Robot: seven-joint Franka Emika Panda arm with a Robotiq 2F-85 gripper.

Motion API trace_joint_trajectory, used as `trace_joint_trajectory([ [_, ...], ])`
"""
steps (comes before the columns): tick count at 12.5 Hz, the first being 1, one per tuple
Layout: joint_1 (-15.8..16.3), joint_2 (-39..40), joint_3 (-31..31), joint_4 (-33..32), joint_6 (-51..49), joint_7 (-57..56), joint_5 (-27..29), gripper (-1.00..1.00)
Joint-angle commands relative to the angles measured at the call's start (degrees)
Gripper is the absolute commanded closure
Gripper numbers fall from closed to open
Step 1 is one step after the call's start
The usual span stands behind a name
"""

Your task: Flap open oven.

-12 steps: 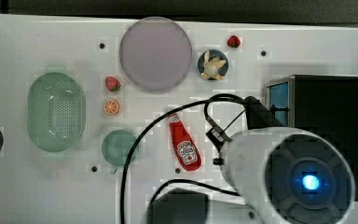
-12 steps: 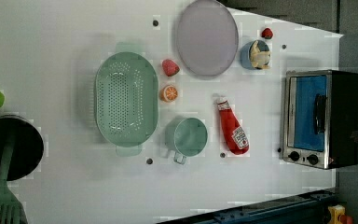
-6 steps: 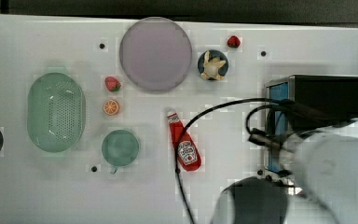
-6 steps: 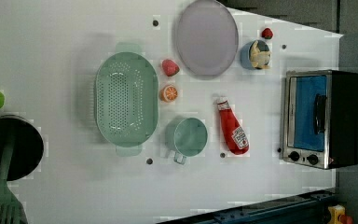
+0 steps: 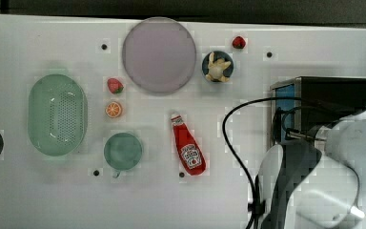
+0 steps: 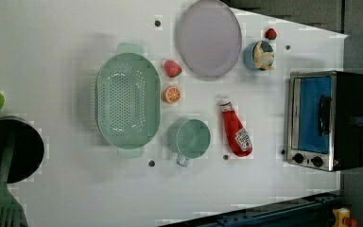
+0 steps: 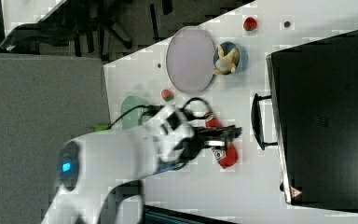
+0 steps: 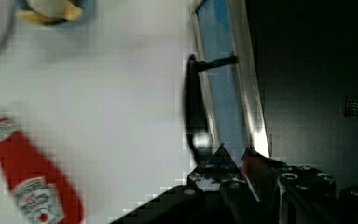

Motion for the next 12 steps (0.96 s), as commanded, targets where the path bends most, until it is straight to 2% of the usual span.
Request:
trace_joint_trajectory([
  [1, 0.1, 2.4, -0.4, -1.6, 4.2, -5.9, 0.0, 0.65],
  [7, 0.0, 7.4, -0.4, -6.2, 16.0, -5.9, 0.0, 0.65],
  [12, 0.7, 9.3, 0.0, -7.5, 16.9, -5.8, -0.1, 0.65],
])
